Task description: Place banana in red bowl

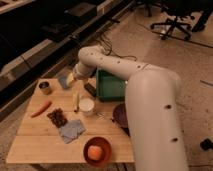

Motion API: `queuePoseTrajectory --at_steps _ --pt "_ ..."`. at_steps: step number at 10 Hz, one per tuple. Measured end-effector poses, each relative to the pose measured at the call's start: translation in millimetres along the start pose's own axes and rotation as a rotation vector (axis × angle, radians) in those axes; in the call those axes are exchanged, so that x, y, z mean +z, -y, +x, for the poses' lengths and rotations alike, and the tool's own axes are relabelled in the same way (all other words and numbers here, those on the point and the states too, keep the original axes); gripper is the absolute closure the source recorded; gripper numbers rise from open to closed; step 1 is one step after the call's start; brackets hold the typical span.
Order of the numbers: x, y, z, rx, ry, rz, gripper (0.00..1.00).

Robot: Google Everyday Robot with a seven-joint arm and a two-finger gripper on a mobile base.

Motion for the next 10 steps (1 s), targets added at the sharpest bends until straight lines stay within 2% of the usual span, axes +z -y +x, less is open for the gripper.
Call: queuePoseTrajectory --at_steps 1,4,6,8,10 --pt "22.4 6.3 0.9 0.010 -0.044 0.008 0.35" --pt "59.2 8.2 6.6 0.016 -0.123 0.016 0.35" --pt "70.3 5.6 7.6 0.016 -0.154 0.005 0.35" --pt "92.7 -2.9 11.4 0.016 -0.210 -0.009 0.35" --pt "112.4 3.0 18.1 0.030 -0.252 -0.010 0.35"
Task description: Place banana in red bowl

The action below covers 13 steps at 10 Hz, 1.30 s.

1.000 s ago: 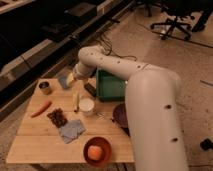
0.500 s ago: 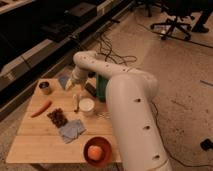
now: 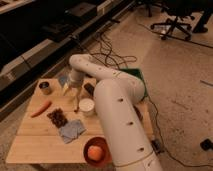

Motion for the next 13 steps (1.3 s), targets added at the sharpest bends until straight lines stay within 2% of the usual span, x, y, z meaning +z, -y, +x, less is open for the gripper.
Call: queuePoseTrajectory --at_steps 1,3,4,6,7,9,12,13 --pt "5.9 3.5 -0.3 0.007 -0.015 0.001 0.40" --pt "10.1 2.8 0.4 0.012 -0.041 0.006 0.58" --pt "7.6 1.7 1.3 0.015 -0.046 0.007 0.70" --pt "-8.4 -2.1 2.4 0.013 -0.040 0.006 0.88" --pt "-23.2 -6.2 4.5 0.006 -0.035 0.005 0.98" --pt "-41.7 -16.8 5.8 -0.010 -0.014 -0.006 1.00" --pt "-93.1 -45.6 17.3 -0.069 0.038 -0.030 1.00" --pt "-103.7 -55.0 26.0 -0.086 0.047 -0.041 1.00"
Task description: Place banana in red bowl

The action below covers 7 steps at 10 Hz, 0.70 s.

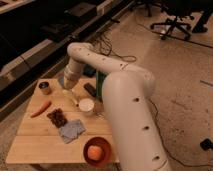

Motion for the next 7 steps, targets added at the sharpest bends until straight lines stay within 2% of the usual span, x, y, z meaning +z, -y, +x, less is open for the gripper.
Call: queuePoseTrajectory --at_steps 1,3,5,7 --pt "-9.8 -16.1 13.5 -0.029 0.010 -0.013 1.00" --pt "-21.8 -43.0 41.3 -0.053 -0.005 -0.037 1.00" --pt "-28.7 -75.1 83.8 -0.064 -0.074 -0.064 1.00" --pt "-41.2 -84.4 124.8 -0.070 -0.121 -0.070 1.00"
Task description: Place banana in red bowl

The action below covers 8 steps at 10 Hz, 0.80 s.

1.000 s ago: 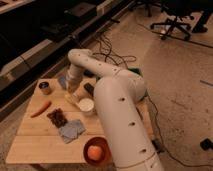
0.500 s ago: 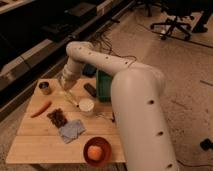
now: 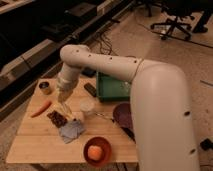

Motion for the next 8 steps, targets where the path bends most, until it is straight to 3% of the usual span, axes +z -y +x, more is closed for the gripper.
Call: queuePoseTrajectory --at_steps 2,6,8 --pt "-8.0 -0.3 39.4 0.017 -0.025 0.005 1.00" --pt "-21.9 28.5 99.7 0.178 -0.038 0.045 1.00" --pt "-7.9 45.4 125.8 0.233 -0.069 0.069 1.00"
